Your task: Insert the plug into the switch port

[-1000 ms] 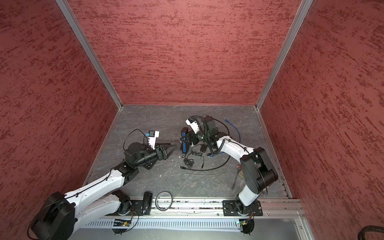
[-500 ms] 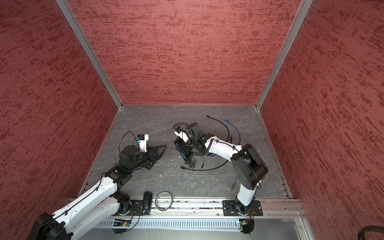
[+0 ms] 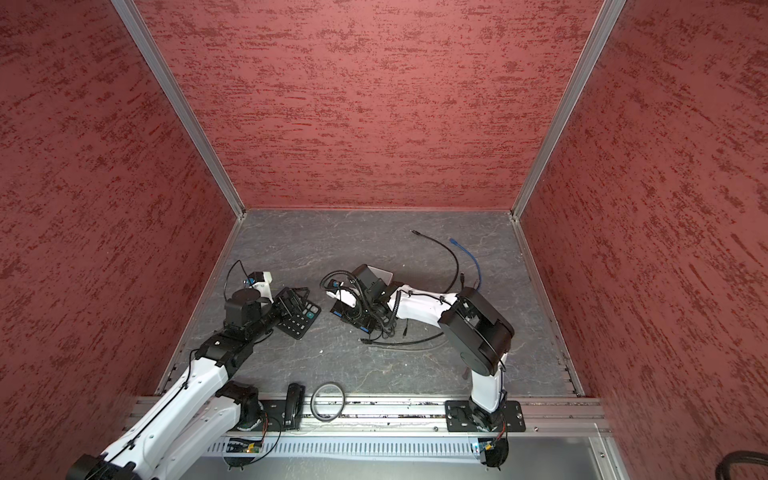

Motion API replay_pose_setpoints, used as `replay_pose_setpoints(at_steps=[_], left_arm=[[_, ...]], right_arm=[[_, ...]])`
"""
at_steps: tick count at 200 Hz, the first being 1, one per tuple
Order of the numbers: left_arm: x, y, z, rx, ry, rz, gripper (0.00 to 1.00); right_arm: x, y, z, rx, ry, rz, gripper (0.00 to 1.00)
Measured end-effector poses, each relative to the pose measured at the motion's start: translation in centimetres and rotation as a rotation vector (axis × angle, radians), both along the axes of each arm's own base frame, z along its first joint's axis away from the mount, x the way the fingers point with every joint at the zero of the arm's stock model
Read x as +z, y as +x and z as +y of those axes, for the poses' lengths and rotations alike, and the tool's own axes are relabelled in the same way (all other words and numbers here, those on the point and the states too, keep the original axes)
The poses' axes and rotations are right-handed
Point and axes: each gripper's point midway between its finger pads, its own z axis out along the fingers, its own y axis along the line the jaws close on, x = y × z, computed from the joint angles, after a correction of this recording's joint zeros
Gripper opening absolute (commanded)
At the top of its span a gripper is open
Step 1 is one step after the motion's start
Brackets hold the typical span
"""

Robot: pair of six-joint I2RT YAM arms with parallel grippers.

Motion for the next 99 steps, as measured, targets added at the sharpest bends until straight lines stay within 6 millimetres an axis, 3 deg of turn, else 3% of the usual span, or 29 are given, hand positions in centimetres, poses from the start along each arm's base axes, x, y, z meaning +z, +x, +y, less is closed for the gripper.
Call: replay_pose_setpoints(at_steps=[41, 99], left_arm=[[0.5, 0.5, 0.6, 0.01, -0.025, -0.001, 0.96], [-0.6, 0.5, 0.0, -0.02, -0.037, 0.041, 0.96]], right_arm=[[-3.5, -2.0, 0.8, 0.117, -0.048, -0.032, 0.65], [-2.9, -1.9, 1.5, 0.181, -0.026, -0.106, 0.87]])
